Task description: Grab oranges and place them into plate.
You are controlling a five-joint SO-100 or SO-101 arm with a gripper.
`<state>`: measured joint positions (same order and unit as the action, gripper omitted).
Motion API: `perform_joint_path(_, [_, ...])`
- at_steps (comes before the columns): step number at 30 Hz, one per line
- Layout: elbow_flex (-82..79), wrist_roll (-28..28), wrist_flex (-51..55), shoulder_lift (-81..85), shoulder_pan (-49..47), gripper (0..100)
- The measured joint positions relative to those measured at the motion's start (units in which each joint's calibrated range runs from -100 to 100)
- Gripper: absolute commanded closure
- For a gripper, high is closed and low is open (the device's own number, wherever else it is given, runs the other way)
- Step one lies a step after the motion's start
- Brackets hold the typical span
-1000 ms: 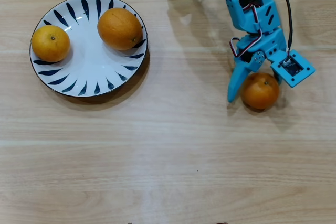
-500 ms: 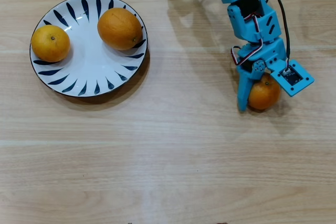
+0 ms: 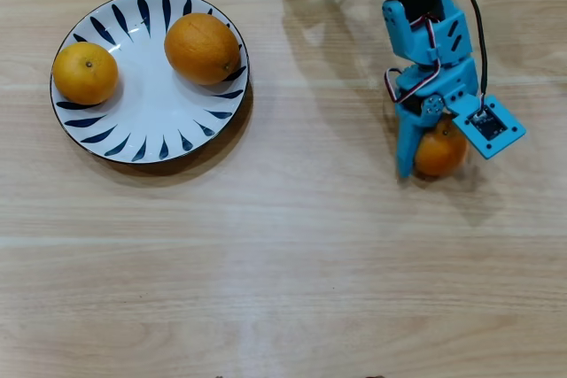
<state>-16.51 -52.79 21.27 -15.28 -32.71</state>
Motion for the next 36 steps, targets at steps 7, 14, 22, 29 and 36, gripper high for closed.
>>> perform_joint_path(7, [0.00, 7.46, 32.13, 18.03, 12.16, 66])
perform_joint_path(14, [1.06, 20.97, 42.89, 27.17, 29.97, 67])
perform_joint_path(22, [2.66, 31.56, 43.07, 24.71, 44.83, 67])
perform_joint_path(29, [5.31, 32.97, 40.05, 16.34, 47.45, 58])
perform_joint_path(36, [5.93, 32.97, 39.53, 15.40, 47.28, 35])
